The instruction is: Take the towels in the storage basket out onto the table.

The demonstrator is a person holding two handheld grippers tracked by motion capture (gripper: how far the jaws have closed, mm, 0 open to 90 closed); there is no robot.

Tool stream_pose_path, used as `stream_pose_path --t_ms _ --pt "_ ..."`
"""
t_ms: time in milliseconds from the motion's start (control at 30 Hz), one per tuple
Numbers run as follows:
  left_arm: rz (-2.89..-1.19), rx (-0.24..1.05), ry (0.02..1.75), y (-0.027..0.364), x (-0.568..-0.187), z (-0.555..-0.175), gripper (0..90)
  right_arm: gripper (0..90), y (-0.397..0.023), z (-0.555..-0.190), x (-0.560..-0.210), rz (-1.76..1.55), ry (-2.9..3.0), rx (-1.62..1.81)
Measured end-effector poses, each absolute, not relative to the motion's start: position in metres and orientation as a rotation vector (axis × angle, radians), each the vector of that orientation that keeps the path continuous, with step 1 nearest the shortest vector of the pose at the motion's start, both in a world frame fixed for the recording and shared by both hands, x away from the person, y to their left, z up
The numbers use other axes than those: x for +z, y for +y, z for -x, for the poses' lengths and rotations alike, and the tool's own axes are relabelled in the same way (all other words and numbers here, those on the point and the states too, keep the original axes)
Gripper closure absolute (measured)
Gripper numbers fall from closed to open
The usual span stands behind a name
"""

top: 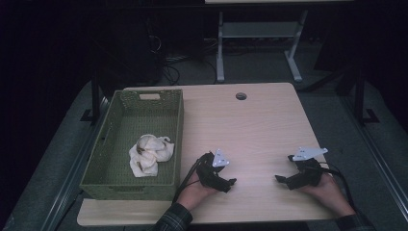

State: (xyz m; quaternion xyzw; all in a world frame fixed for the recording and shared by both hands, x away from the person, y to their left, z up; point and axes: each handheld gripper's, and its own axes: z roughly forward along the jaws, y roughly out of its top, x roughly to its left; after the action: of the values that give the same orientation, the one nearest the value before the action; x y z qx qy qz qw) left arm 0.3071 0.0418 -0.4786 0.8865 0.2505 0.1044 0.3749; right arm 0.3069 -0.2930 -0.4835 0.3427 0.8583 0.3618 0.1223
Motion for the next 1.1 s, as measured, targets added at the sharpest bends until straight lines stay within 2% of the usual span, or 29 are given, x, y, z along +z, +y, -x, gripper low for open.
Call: stream_pose_path --t_ms 733,1100 --pt "-2.345 0.249 0.668 0.041 -0.471 -0.309 12.7 2.4 -0.293 -0.307 -0.483 -1.000 2.506 1.057" --pt "-2.327 0.275 0.717 0.047 -0.461 -0.308 12.8 2.4 -0.293 -0.307 -0.483 -0.992 2.509 1.057"
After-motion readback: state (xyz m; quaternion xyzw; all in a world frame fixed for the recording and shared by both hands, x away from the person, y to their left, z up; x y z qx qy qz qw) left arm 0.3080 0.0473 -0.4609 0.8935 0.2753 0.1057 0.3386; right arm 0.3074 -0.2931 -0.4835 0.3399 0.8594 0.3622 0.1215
